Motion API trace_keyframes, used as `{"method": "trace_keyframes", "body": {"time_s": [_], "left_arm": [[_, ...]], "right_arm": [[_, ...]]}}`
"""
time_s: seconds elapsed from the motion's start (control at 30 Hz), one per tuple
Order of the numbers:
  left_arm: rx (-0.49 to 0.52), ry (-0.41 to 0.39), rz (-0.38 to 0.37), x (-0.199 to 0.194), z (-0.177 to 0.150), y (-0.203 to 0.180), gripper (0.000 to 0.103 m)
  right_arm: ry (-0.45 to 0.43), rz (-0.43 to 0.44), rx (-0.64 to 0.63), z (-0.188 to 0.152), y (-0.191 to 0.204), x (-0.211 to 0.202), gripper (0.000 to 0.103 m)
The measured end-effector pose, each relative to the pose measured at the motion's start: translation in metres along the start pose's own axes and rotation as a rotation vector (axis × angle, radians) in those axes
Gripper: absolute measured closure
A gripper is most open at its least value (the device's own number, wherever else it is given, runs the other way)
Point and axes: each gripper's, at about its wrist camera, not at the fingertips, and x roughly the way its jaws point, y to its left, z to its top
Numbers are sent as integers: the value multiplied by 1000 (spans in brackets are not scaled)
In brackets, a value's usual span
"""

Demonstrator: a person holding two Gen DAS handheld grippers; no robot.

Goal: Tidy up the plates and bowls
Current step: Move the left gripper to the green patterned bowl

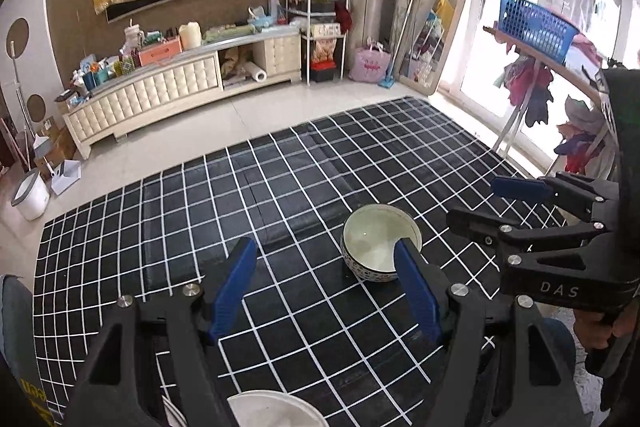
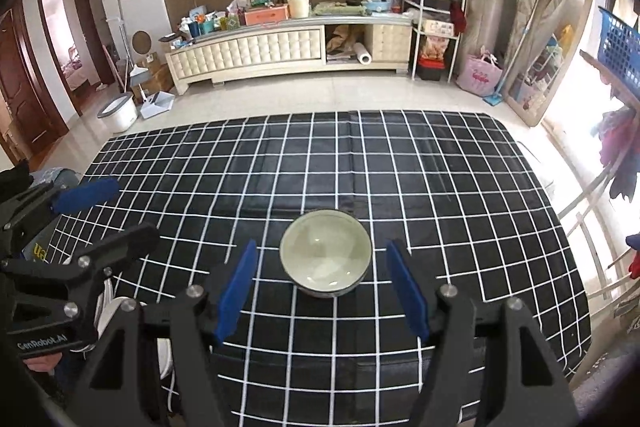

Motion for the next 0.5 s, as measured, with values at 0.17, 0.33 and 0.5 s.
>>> {"method": "trace_keyframes", "body": {"time_s": [0.17, 0.33, 0.5], "left_arm": [[20, 39, 1, 23, 5, -6, 34], [29, 98, -23, 50, 6, -9, 34], [24, 159, -34, 81, 7, -8, 34]], "right_arm": [[40, 9, 10, 0, -13, 18, 32], [78, 27, 33, 0, -28, 38, 32], [121, 40, 65, -4, -35, 58, 32]]}}
